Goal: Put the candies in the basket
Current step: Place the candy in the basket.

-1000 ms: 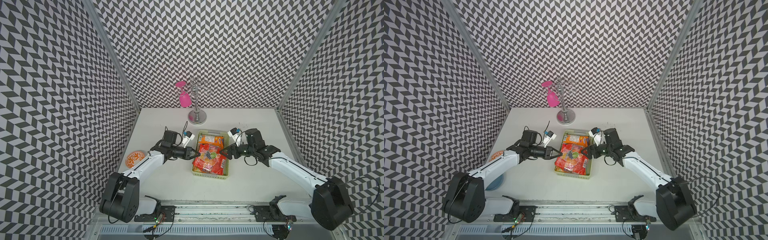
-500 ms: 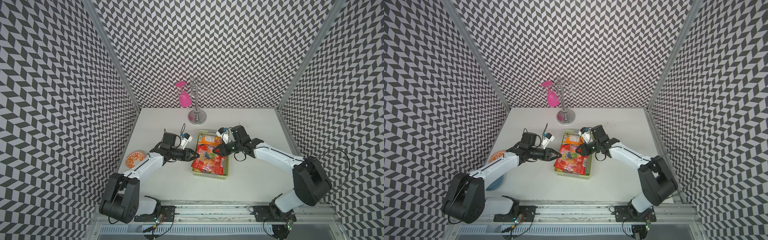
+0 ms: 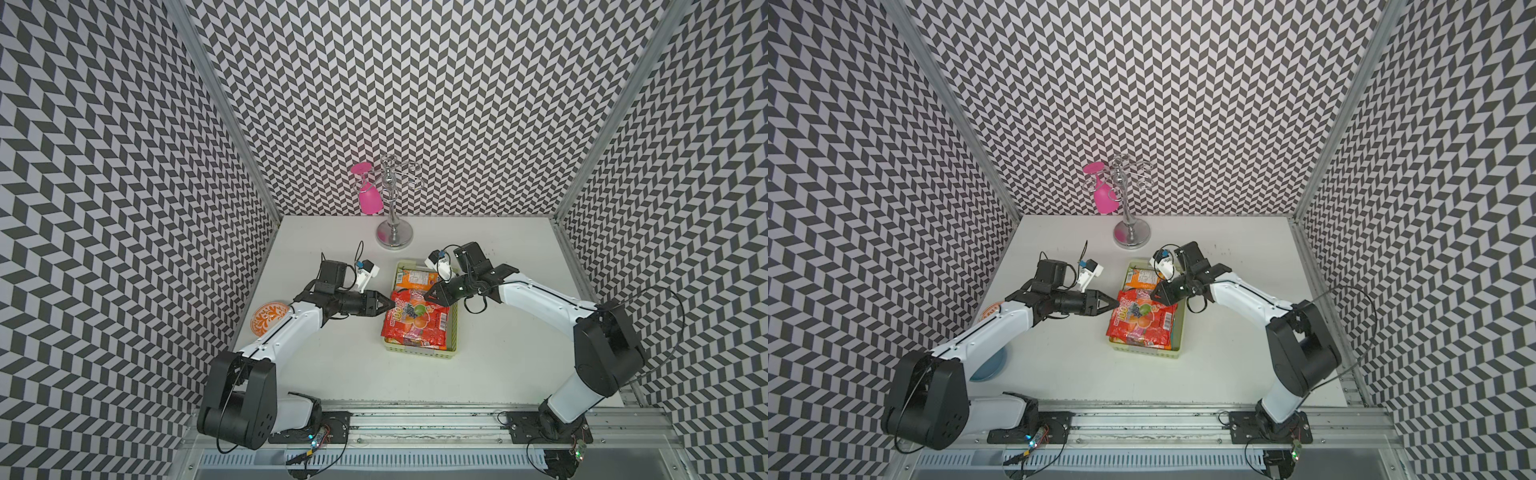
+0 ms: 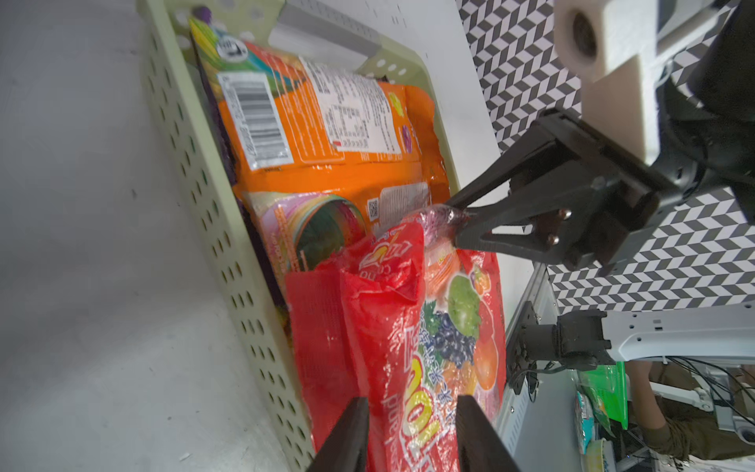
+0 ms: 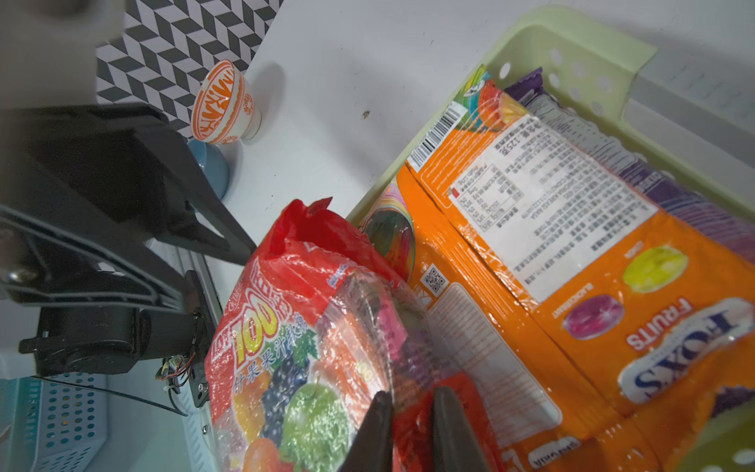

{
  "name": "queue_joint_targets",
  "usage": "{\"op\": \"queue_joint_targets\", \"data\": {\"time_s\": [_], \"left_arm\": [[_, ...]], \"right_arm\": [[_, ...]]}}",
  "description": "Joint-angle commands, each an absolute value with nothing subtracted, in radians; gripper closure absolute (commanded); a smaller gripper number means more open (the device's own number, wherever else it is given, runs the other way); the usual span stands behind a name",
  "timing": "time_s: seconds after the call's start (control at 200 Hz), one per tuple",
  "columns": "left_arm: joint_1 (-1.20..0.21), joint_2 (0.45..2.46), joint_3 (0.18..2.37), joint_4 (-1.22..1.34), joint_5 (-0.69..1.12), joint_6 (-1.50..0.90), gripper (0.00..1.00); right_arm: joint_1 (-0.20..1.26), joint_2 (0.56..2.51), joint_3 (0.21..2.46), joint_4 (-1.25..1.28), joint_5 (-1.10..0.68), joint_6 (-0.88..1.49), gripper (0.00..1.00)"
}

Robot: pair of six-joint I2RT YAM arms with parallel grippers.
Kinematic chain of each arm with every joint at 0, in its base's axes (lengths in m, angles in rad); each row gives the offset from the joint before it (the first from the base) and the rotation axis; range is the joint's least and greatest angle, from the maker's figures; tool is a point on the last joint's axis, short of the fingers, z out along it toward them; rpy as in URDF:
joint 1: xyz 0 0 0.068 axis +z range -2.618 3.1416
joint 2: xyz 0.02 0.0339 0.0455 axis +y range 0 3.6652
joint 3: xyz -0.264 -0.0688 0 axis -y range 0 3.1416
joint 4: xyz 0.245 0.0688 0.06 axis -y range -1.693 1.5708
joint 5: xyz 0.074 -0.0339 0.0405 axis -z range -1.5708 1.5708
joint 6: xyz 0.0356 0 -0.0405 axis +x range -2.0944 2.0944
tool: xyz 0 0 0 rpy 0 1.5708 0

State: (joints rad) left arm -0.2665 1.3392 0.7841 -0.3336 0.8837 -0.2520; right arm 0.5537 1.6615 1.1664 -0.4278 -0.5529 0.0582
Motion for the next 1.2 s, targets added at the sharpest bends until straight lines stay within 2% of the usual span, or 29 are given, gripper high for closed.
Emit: {"op": "queue_joint_targets", "data": {"time_s": [0.0,0.25,0.516,0.666,0.741,0.826,0.921,0.976,1.197], "left_arm": [[-0.302,1.36,0.762,-0.329,0.901,-0.248,0.61],[-0.354,1.403,0.757,-0.294,0.925,-0.265,0.6],[-0.329,1.381,0.818,-0.33,0.922,-0.27,0.58],[-0.271,1.347,0.855,-0.458,0.863,-0.221,0.48],[-0.268,1.345,0.852,-0.509,0.854,-0.193,0.47],[-0.27,1.354,0.813,-0.502,0.874,-0.205,0.42],[-0.27,1.361,0.752,-0.454,0.896,-0.242,0.42],[-0.275,1.371,0.736,-0.421,0.924,-0.259,0.43],[-0.345,1.389,0.764,-0.397,0.969,-0.253,0.59]], "right_arm": [[0.562,1.674,1.19,-0.42,-0.56,0.034,0.81],[0.552,1.675,1.186,-0.43,-0.536,0.022,0.82],[0.518,1.643,1.181,-0.442,-0.532,0.008,0.85],[0.516,1.649,1.183,-0.433,-0.57,0.014,0.85],[0.516,1.653,1.187,-0.434,-0.576,0.012,0.85],[0.516,1.654,1.19,-0.437,-0.569,0.007,0.84],[0.516,1.652,1.182,-0.423,-0.582,0.016,0.84],[0.518,1.654,1.177,-0.416,-0.593,0.021,0.84],[0.521,1.651,1.177,-0.418,-0.595,0.022,0.84]]}}
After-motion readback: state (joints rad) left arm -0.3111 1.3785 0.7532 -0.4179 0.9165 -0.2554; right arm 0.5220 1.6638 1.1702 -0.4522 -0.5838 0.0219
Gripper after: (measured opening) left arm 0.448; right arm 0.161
